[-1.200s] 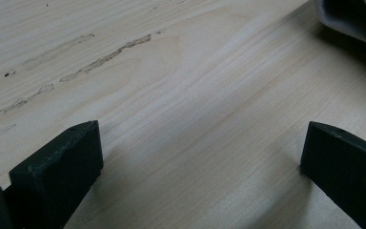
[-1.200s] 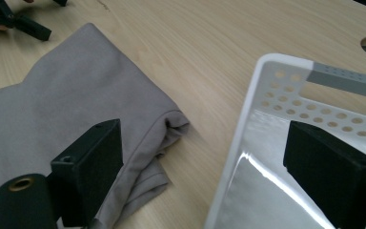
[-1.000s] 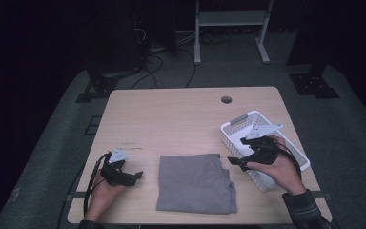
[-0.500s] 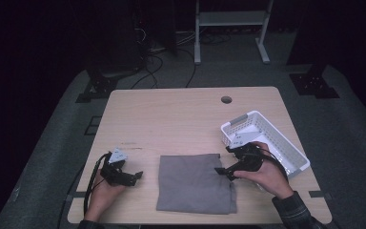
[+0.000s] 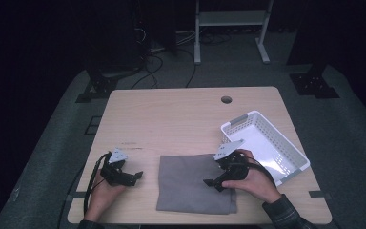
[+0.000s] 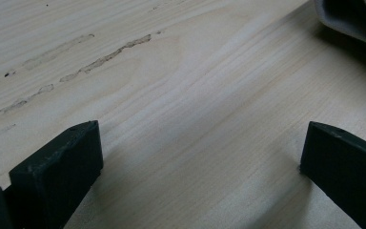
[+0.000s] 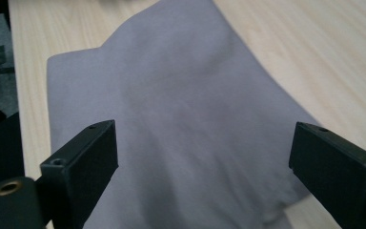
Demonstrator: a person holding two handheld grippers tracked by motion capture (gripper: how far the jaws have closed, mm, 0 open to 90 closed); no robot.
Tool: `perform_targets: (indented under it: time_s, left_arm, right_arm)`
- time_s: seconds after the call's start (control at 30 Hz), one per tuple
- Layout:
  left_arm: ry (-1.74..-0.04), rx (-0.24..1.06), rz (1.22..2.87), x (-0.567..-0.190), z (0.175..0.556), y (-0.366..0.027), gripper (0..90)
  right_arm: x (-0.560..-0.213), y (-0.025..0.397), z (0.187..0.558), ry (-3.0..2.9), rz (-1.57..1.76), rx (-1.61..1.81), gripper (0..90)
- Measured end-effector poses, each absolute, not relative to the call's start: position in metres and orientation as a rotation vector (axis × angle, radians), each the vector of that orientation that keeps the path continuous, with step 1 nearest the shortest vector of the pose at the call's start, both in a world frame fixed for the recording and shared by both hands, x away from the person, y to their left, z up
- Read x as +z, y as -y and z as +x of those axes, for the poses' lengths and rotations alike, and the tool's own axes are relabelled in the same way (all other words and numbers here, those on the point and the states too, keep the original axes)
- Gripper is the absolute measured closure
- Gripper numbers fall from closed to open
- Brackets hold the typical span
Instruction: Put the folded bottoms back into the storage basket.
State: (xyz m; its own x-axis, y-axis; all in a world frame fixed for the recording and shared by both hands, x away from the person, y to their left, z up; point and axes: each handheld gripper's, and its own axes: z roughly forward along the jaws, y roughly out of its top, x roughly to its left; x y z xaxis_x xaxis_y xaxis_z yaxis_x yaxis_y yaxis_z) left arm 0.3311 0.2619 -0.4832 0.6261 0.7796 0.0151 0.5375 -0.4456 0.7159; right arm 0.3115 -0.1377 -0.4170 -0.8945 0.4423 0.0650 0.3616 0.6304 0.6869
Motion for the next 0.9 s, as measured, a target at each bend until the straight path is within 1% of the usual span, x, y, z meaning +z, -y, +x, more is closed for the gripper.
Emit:
perform_targets:
  time_s: [0.3,0.43,0.5,0.73,0.9]
  left_arm:
    - [-1.026,0.452,2.159,-0.483,0.331,-0.262,0.0]
    - [-1.026,0.452,2.158,-0.483,0.331,-0.262,0.0]
    - [-1.026,0.452,2.158,-0.483,0.331,-0.262,0.0]
    - [-1.026,0.452,2.158,-0.483,0.331,-0.262,0.0]
    - [-1.026,0.452,2.158,-0.483,0.331,-0.262,0.0]
  right_arm:
    - [-0.436,0.118,0.304,-2.813,0.612,1.098,8.4]
    - [-0.443,0.110,0.302,-2.837,0.570,1.086,5.8]
    - [-0.447,0.107,0.301,-2.851,0.554,1.078,2.3]
    - [-0.460,0.096,0.298,-2.862,0.533,1.045,2.1]
    - [-0.467,0.090,0.295,-2.848,0.512,1.007,0.0]
